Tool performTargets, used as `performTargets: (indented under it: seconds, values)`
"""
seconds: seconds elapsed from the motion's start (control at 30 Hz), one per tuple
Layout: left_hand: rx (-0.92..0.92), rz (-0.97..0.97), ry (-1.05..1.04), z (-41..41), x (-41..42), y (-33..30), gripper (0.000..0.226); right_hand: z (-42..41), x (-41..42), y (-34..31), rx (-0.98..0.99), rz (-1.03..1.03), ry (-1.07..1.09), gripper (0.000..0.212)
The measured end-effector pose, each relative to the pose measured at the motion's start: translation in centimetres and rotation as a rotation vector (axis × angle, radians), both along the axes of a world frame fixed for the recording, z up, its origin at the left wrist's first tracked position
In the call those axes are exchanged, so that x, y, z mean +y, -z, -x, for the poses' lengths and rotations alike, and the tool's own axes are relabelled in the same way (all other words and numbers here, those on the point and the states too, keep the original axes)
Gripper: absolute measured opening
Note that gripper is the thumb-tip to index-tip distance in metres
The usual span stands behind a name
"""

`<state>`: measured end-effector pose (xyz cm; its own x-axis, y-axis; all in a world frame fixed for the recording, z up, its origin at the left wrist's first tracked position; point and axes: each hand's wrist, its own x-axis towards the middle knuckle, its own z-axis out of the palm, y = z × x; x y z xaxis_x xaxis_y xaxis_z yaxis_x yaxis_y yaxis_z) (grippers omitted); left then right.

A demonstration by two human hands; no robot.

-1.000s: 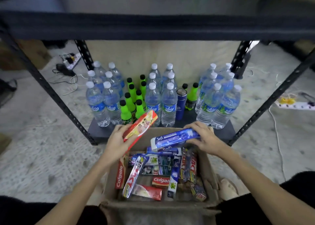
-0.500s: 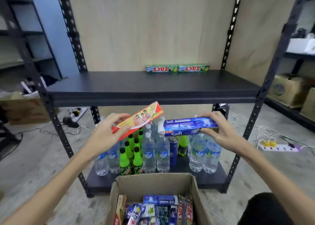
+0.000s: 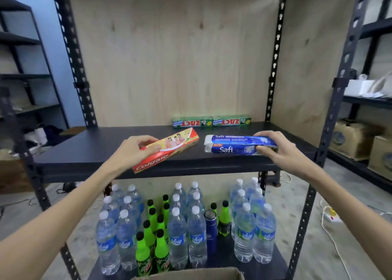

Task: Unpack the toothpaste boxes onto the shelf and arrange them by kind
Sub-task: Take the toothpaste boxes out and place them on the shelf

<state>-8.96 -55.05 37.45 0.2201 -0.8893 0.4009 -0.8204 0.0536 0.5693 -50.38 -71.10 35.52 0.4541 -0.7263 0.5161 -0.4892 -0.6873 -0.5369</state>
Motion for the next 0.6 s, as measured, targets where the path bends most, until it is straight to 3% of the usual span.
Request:
performTargets:
  seconds: [0.1, 0.2, 0.27, 0.43, 0.6]
  values:
    - [0.009, -0.111, -0.011, -1.5, -3.1, -0.6, 0.024, -0.8, -3.0, -0.2, 0.093, -0.047, 0.037, 0.025]
    - [-0.102, -0.236, -0.007, -2.0, -5.3, -1.8, 0.037, -1.8, -5.9, 0.0, 0.161, -0.109, 0.077, 0.026]
    - [-0.221, -0.216, 0.012, -1.7, -6.4, -2.5, 0.043, -2.5, -7.7, -0.1, 0.187, -0.128, 0.108, 0.030]
    - [-0.255, -0.116, 0.106, -1.1, -9.5, -1.3, 0.056, -4.0, -12.0, -0.4, 0.306, -0.103, 0.197, 0.038]
    - [-0.439, -0.139, 0.128, -1.6, -15.0, -1.7, 0.068, -5.6, -16.2, 0.0, 0.363, -0.029, 0.278, 0.044]
